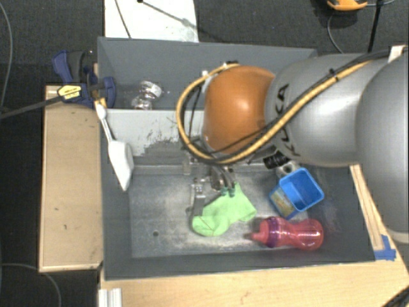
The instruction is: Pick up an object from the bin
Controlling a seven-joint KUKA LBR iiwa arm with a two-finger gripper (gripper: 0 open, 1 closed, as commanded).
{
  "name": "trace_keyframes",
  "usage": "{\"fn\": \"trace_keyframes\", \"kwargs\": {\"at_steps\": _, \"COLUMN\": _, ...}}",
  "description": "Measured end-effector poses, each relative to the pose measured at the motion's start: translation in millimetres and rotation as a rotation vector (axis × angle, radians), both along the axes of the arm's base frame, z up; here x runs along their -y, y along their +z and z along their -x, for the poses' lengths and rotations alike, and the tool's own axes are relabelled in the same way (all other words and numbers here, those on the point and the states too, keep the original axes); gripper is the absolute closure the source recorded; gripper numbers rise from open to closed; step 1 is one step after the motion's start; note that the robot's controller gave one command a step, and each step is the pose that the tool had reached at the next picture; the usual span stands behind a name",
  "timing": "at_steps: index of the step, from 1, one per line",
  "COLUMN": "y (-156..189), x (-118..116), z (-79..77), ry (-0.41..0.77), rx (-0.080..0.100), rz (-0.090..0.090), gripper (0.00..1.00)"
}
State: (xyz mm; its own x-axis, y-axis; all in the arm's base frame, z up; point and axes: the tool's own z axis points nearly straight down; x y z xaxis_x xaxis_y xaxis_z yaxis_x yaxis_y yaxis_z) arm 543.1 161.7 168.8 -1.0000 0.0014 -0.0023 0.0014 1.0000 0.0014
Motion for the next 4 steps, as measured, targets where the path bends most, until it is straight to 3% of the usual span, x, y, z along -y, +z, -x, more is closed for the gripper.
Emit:
{"fn": "trace_keyframes", "kwargs": {"at_steps": 1, "y": -29.0, "x": 25.4, "z": 6.6, "ry": 0.068, "rx": 0.007, "rz": -0.003, "gripper": 0.0}}
{"fn": "trace_keyframes", "kwargs": {"at_steps": 2, "y": -17.9, "x": 103.7, "z": 14.3, "ry": 0.219, "rx": 0.002, "rz": 0.005, "gripper": 0.0}}
{"fn": "trace_keyframes", "kwargs": {"at_steps": 3, "y": -49.3, "x": 97.9, "z": -4.6, "ry": 0.232, "rx": 0.003, "rz": 0.001, "gripper": 0.0}}
{"fn": "trace_keyframes", "kwargs": {"at_steps": 4, "y": -92.2, "x": 107.7, "z": -10.2, "ry": 0.373, "rx": 0.002, "rz": 0.002, "gripper": 0.0}}
